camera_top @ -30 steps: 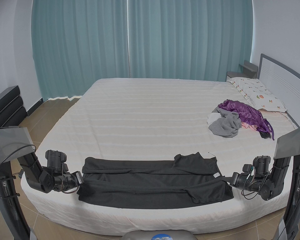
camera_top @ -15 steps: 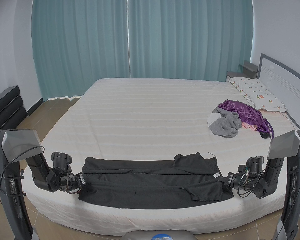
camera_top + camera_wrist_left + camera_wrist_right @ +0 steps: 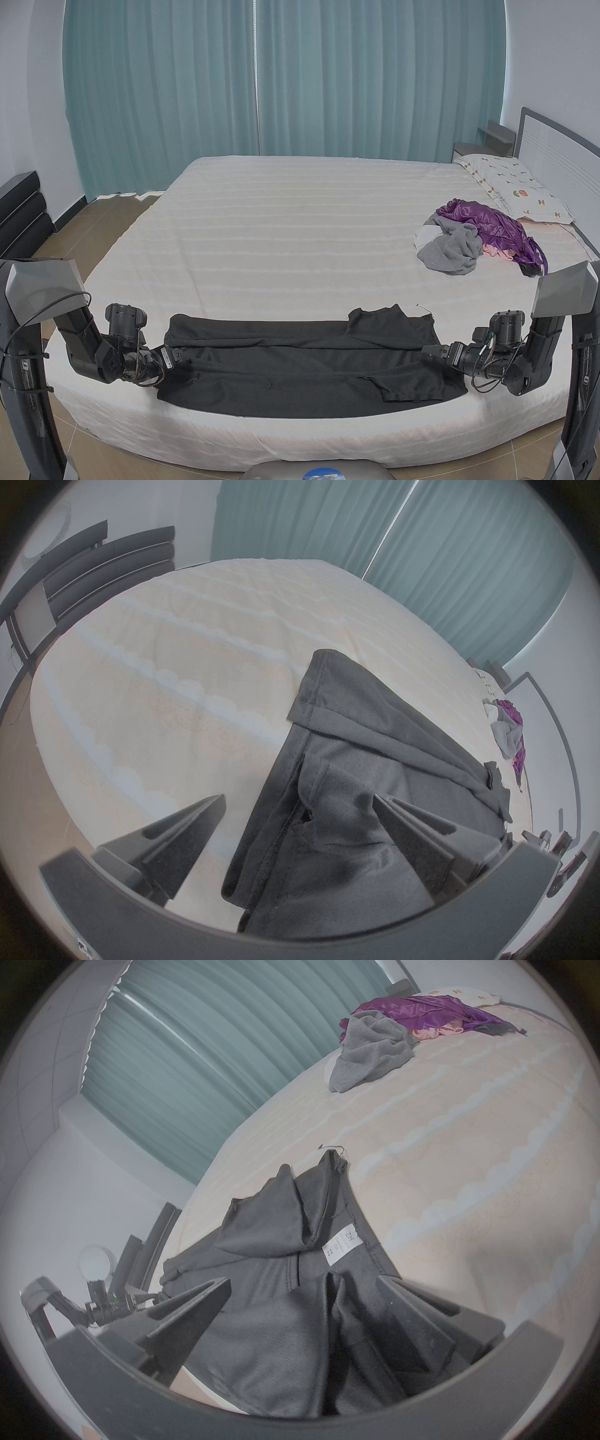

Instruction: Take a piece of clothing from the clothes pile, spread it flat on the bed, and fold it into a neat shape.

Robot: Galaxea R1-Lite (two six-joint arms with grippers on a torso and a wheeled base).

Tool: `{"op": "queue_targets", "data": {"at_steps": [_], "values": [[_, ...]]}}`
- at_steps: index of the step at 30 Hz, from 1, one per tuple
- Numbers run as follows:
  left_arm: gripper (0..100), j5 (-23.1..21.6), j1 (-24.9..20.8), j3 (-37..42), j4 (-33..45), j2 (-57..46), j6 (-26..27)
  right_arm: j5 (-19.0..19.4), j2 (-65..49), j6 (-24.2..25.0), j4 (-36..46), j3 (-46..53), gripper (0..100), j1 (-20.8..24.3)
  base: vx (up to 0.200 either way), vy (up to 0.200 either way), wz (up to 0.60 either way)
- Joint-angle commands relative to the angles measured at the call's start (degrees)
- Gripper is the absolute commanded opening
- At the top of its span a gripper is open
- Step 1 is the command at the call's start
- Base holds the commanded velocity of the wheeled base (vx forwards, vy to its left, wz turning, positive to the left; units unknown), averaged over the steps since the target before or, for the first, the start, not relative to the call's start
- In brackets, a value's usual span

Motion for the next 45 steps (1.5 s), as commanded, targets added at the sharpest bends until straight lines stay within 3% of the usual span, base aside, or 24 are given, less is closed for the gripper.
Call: {"op": "queue_targets", "data": {"at_steps": [1,5,8,10,14,23,24,33,35,38,41,45], "values": [[100,-0.1,1.2,-1.0,0.0,-2.8,-0.7,0.1,-3.1,3.7,-0.2,-0.2,100,-0.2,0.0,0.0,0.0],[100,-0.4,1.7,-4.2,1.4,-4.5,-3.5,0.0,-4.4,11.0,-0.6,-0.2,100,0.4,0.0,0.0,0.0],[100,-0.3,1.4,-6.6,3.3,-4.2,-5.7,-0.4,-4.0,13.5,-1.0,0.0,100,0.8,0.0,0.0,0.0],[100,-0.3,0.1,-12.0,7.6,-2.7,-9.7,-2.6,-2.5,17.0,-2.5,0.0,100,0.9,0.0,0.0,0.0],[100,0.2,-1.2,-15.3,9.2,1.8,-11.8,-3.4,-2.1,17.6,-3.6,0.6,100,0.8,0.0,0.0,0.0],[100,6.0,-1.3,-20.3,9.2,6.1,-11.6,-3.6,-2.1,17.7,-4.1,1.6,100,1.4,0.0,0.0,0.0],[0,6.6,-1.3,-20.9,9.2,6.6,-11.6,-3.7,-2.1,17.7,-4.4,1.8,100,1.5,0.0,0.0,0.0],[0,9.1,-1.1,-20.8,9.3,6.7,-12.0,-8.7,-2.4,17.7,-4.0,1.2,100,3.4,0.0,0.0,0.0],[0,9.5,-0.8,-20.3,9.2,5.3,-12.7,-12.9,-2.6,17.8,-2.8,-0.7,100,6.0,0.0,0.0,0.0],[0,9.5,-0.7,-20.2,9.3,3.8,-13.8,-15.2,-2.6,17.8,-0.3,-2.6,100,7.2,0.0,0.0,0.0],[0,9.4,-0.7,-20.2,9.3,0.9,-16.4,-18.9,-2.2,18.1,7.6,-8.9,100,8.8,0.0,0.0,0.0],[0,9.4,-0.7,-19.7,9.3,-0.2,-16.5,-20.4,-1.7,18.0,13.4,-13.9,100,9.6,0.0,0.0,0.0]]}}
